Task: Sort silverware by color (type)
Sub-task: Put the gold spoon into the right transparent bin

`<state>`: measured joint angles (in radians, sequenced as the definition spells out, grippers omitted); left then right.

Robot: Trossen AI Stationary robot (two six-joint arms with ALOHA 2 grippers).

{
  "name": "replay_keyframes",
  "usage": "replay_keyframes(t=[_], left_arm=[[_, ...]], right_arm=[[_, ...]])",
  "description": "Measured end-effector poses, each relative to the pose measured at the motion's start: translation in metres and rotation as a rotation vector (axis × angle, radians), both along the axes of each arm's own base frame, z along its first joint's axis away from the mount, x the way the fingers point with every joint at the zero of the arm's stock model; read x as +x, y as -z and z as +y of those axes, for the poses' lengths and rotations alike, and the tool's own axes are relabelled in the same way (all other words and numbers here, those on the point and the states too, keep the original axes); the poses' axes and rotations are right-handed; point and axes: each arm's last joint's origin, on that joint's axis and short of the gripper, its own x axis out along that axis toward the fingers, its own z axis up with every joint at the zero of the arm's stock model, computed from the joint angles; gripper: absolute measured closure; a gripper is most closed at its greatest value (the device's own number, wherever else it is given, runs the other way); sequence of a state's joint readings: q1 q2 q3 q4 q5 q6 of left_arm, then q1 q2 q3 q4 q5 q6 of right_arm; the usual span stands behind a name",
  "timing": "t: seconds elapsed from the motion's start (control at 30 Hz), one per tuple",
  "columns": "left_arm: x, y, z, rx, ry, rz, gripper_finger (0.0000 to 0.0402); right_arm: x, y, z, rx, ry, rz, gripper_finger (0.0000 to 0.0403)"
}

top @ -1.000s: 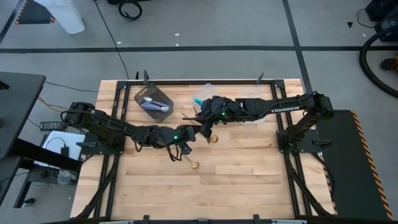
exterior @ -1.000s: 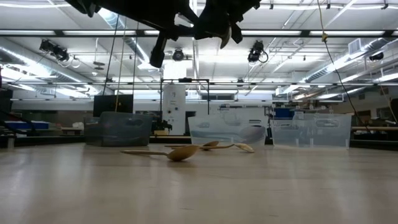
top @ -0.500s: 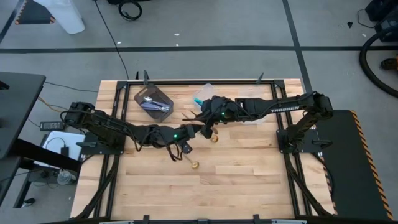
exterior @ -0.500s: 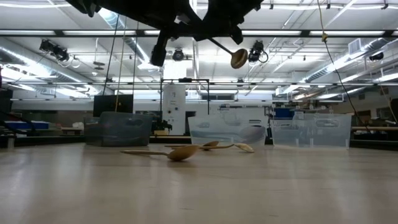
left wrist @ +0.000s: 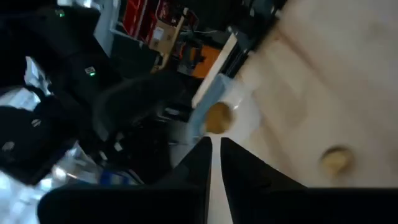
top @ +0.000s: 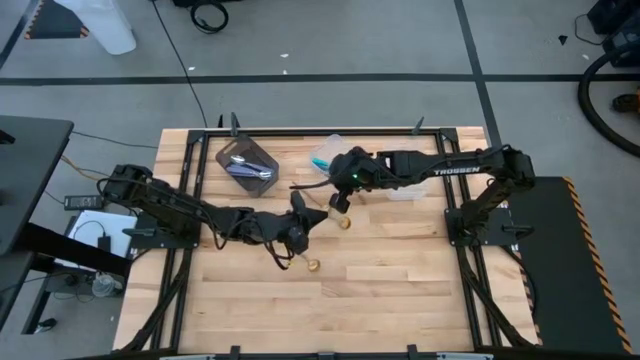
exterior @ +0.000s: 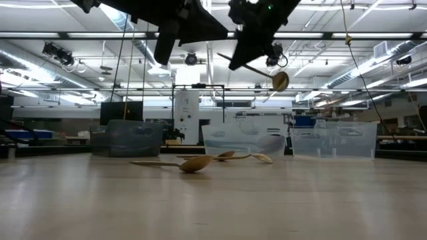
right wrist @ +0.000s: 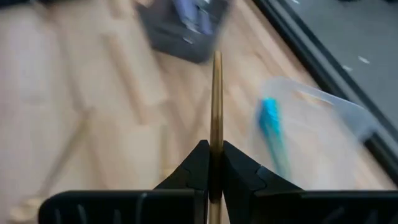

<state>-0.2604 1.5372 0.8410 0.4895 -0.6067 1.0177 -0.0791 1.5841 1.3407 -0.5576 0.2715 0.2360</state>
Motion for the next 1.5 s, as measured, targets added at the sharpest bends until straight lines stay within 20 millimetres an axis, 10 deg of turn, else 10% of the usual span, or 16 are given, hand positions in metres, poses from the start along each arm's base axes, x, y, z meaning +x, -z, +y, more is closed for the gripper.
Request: replay_keyframes(t=[0.47,0.9,1.5], left_arm=[[-0.008,0.016,-0.010,-0.288,-0.017,0.072,0.0379],[-0.038,-0.025,-0.005,-0.388,-0.017,0.009,0.0379],[-0.046,-0.020,-0.002,-0.433,-0.061,0.077,0.0379]], right_arm=[[-0.026,0.011,-0.055,-0.104,0.198,0.239,0.0369],[-0.045,0.011,-0.102,-0.121,0.299,0.291,0.0368],[-0.074,0.029,-0.142,-0.083,0.418,0.383,0.0368]])
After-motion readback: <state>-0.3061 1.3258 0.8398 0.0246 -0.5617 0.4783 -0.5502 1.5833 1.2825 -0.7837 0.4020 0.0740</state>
